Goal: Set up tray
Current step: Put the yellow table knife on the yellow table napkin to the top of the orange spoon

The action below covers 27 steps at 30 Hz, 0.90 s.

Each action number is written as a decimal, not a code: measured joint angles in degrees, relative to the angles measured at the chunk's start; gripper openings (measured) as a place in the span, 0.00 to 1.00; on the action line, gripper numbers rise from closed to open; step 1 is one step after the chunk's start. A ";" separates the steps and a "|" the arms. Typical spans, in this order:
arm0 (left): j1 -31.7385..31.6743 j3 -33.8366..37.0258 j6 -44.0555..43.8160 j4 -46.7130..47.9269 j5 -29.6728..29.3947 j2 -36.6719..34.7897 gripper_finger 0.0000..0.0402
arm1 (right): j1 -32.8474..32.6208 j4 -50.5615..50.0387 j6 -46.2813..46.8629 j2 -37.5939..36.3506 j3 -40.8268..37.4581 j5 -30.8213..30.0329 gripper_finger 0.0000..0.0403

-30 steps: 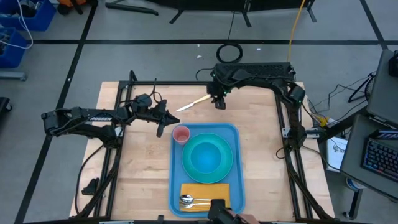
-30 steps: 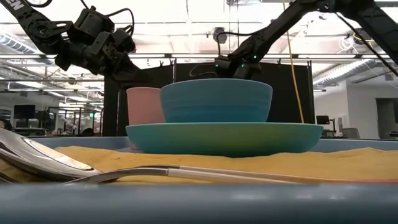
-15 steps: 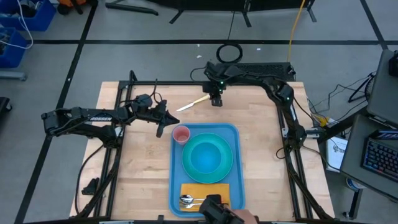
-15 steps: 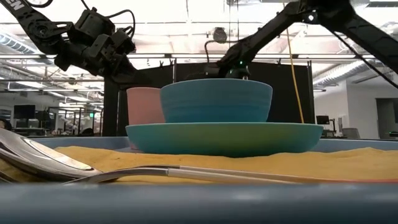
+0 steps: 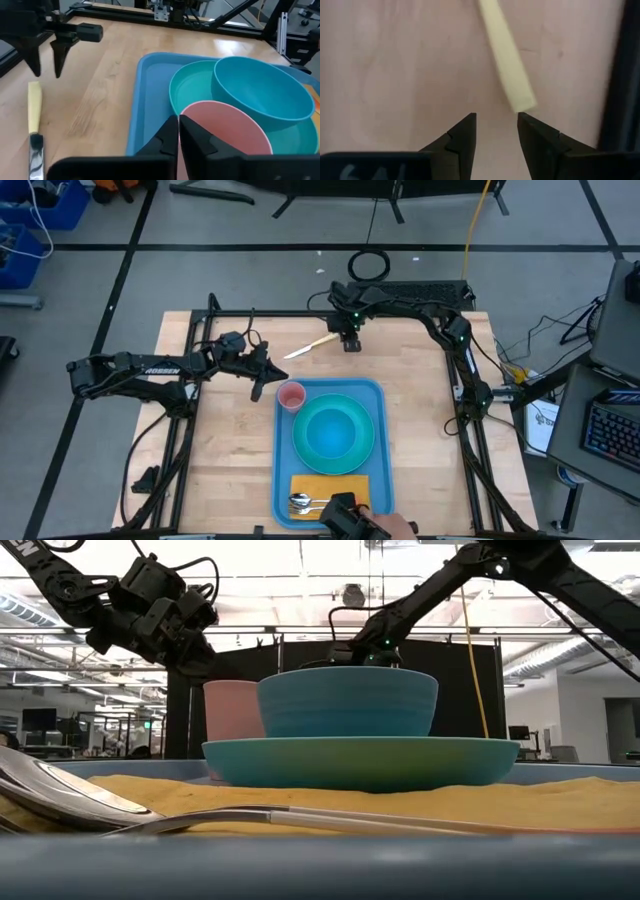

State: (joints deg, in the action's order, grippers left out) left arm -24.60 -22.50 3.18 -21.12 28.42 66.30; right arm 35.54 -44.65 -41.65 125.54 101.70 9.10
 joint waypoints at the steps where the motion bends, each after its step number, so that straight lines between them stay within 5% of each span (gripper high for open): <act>1: -0.01 0.00 0.00 0.00 -0.02 0.00 0.03 | 0.03 0.52 -0.11 -0.04 -0.03 -0.74 0.34; 19: 0.00 0.00 0.20 0.02 0.01 0.00 0.02 | -0.01 4.54 -1.08 -0.31 0.12 -1.46 0.50; 27: 0.00 0.00 0.29 0.02 0.02 0.00 0.06 | -0.01 5.34 -1.10 0.44 0.12 -1.40 0.50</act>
State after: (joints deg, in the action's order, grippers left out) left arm -24.60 -22.50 3.47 -21.10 28.45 66.30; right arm 35.53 -39.31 -42.75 125.98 101.82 7.70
